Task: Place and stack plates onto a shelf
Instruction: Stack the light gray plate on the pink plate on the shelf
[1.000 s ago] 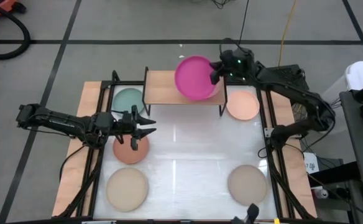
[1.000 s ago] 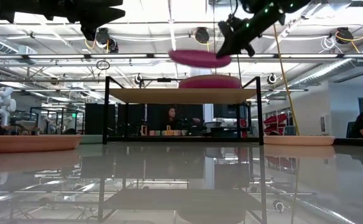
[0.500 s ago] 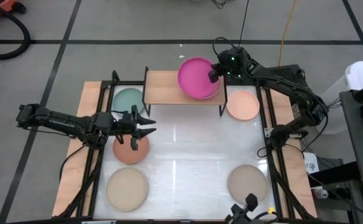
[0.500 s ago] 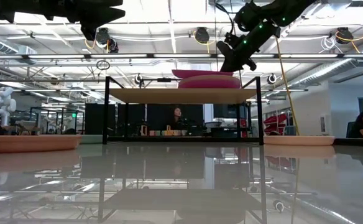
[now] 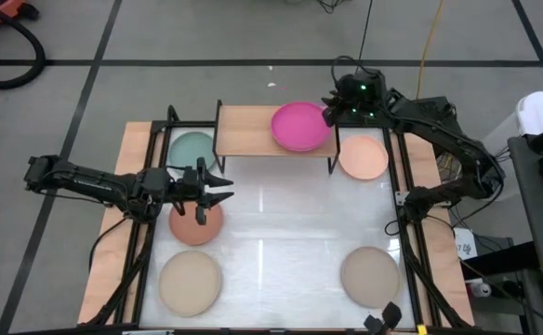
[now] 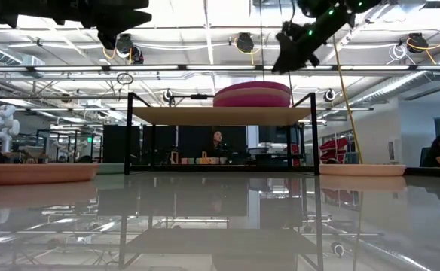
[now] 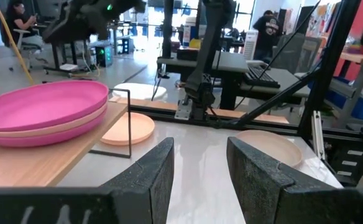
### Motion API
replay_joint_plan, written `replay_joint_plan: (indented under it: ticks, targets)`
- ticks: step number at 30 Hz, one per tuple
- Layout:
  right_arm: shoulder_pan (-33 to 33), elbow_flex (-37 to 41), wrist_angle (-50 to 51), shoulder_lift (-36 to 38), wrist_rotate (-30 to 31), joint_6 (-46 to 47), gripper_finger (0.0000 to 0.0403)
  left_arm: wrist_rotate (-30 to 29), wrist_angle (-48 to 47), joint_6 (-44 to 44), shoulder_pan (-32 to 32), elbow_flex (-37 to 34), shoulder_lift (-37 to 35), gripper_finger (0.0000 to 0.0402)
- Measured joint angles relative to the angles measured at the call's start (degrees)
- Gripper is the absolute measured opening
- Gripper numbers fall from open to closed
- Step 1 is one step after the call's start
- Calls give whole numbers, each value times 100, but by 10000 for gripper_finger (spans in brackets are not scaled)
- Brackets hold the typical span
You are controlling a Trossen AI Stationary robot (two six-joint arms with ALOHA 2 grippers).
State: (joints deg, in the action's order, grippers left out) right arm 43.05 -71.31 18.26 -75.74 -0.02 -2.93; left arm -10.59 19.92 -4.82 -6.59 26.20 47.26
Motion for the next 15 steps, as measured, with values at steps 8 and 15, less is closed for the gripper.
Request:
replay_joint_plan:
  ticks: [8,15]
  targets:
    - [-374,0,-506,1026,-1226,57,193,-175,-3053,-573,-510,1269,344,152]
    - [-907,0,-628,1647,-1228,60,188,295,-5576,-1702,-1234,2127,1831,152]
